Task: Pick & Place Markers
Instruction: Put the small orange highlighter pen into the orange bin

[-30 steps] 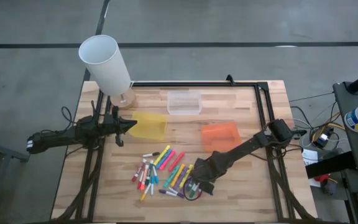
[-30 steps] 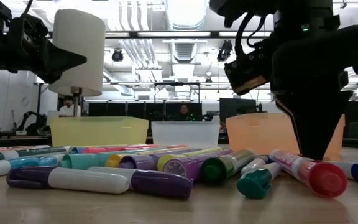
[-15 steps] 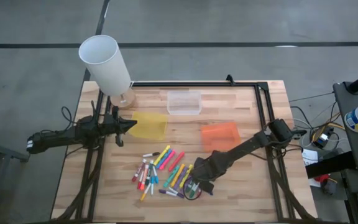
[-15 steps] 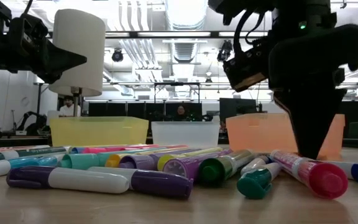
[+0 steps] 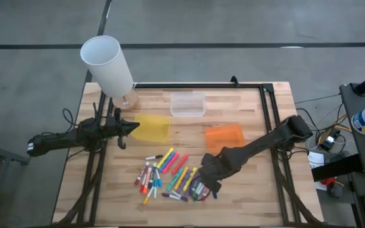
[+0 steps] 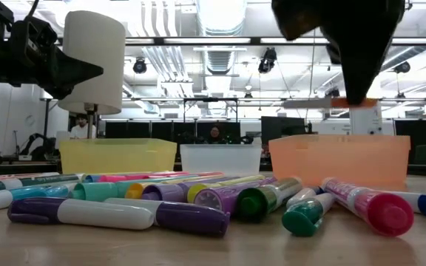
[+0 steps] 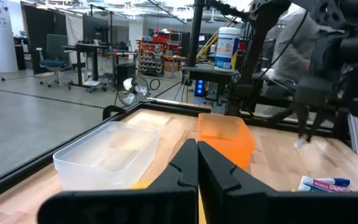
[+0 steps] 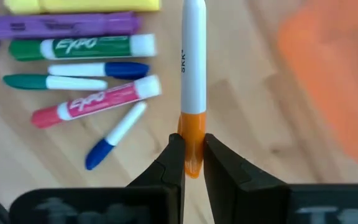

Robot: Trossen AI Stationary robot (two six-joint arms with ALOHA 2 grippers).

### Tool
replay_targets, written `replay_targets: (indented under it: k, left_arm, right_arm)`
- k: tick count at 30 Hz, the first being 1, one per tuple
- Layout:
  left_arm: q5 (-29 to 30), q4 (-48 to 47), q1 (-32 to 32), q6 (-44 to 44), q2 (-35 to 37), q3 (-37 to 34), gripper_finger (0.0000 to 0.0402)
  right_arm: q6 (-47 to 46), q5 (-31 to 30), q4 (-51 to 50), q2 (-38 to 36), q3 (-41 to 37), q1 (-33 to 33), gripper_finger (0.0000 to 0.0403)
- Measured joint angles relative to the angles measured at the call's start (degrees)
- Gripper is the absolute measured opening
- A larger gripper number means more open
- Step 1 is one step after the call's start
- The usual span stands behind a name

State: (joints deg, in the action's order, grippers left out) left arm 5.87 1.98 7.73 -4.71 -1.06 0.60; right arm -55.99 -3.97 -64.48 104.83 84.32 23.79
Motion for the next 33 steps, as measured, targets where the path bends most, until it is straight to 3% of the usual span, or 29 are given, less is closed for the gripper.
replay_targets:
  k: [9, 19, 33]
  left_arm:
    - [0.0, -0.1, 0.0, 0.0, -0.5, 0.0, 0.0]
    - [0.0, -0.2, 0.0, 0.0, -0.5, 0.0, 0.0]
    - [0.0, -0.3, 0.0, 0.0, -0.6, 0.0, 0.0]
  right_arm:
    - [-0.7, -7.2, -12.3, -7.8, 0.7, -3.2, 0.0034]
    - [3.3, -10.7, -14.9, -14.6, -0.8, -9.9, 0.0034]
    - [10.5, -11.1, -14.6, -12.6, -4.0, -15.4, 0.0034]
